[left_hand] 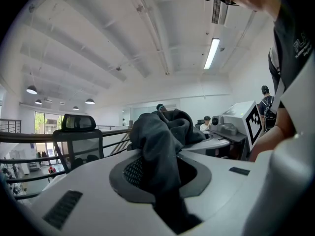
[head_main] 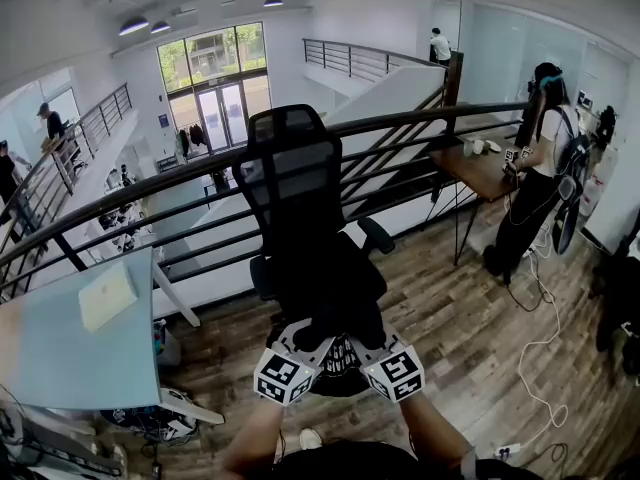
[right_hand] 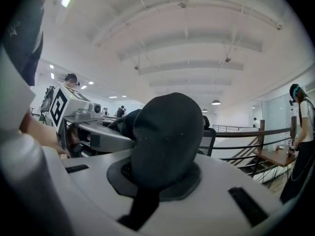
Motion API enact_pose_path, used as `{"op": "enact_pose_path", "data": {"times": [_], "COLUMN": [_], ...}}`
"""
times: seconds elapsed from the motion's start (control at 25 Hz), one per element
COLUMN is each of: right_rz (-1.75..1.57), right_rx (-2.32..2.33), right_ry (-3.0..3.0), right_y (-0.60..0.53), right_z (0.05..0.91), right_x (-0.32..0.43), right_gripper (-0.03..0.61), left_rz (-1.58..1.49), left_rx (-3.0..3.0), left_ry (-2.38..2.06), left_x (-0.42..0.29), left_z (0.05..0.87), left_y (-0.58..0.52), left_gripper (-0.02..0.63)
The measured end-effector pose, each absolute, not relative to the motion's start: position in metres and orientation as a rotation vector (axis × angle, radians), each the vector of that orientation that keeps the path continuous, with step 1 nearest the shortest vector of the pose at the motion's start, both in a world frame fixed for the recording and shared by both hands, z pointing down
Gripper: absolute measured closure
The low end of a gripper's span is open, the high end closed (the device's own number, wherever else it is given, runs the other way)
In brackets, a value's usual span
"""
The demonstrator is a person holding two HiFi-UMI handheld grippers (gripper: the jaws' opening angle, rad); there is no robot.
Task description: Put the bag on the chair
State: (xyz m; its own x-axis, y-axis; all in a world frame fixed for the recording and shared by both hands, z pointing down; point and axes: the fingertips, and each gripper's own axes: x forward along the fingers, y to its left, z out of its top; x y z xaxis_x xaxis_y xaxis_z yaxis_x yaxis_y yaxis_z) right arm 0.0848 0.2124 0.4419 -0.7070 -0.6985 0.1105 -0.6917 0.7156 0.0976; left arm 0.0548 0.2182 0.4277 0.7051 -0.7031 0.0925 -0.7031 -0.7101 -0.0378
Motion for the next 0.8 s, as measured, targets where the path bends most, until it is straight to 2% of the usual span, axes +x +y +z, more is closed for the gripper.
{"op": "enact_pose_path", "data": {"times": [0.8], "right_rz": [-0.078], "right_rx": [1.243], "right_ry": [-2.742], "right_y": [0.176], "right_z": [0.443], "right_x": [0.013], "right_gripper": [0.537], "left_rz": [0.166], "left_rx": [2.962], "left_ry": [-1.084], "left_x": [-0.016], "left_z": [0.428], "left_y": [0.179], "left_gripper": [0.523]}}
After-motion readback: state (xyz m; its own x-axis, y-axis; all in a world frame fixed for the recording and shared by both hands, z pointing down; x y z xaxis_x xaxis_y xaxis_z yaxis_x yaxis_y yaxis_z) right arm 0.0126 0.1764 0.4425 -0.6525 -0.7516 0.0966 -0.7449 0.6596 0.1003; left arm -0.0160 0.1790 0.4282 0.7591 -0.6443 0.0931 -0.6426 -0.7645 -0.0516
